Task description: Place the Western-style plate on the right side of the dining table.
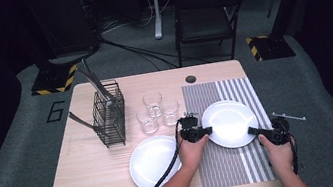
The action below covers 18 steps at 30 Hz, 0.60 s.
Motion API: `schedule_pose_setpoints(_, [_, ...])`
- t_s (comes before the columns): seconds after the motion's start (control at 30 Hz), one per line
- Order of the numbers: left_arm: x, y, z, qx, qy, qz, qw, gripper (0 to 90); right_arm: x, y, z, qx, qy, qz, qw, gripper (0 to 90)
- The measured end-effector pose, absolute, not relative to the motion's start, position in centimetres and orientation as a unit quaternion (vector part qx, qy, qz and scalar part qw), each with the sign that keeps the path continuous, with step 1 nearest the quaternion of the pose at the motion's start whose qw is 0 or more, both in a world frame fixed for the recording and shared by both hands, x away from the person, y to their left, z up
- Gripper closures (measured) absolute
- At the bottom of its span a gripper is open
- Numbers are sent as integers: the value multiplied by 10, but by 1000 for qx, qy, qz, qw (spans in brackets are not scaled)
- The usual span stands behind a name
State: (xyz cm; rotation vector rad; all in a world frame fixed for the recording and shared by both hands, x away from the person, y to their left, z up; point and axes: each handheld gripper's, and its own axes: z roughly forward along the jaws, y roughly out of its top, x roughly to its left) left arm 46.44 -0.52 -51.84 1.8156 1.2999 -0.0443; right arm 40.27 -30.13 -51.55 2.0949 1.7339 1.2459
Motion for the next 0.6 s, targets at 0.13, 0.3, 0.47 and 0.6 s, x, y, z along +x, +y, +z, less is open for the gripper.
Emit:
schedule_pose_setpoints(0.13, [465,-5,-519,732,523,-17,436,617,404,-301,-517,697,580,414,76,637])
schedule_pose_setpoints(0.3, [465,-5,-519,732,525,-17,435,617,405,-301,-518,696,581,414,77,637])
schedule_pose_setpoints(0.47, [465,-4,-519,735,521,-14,433,616,405,-300,-517,696,582,413,78,635])
schedule_pose_setpoints(0.6, [465,-3,-518,733,524,-14,433,615,405,-299,-517,694,586,410,84,629])
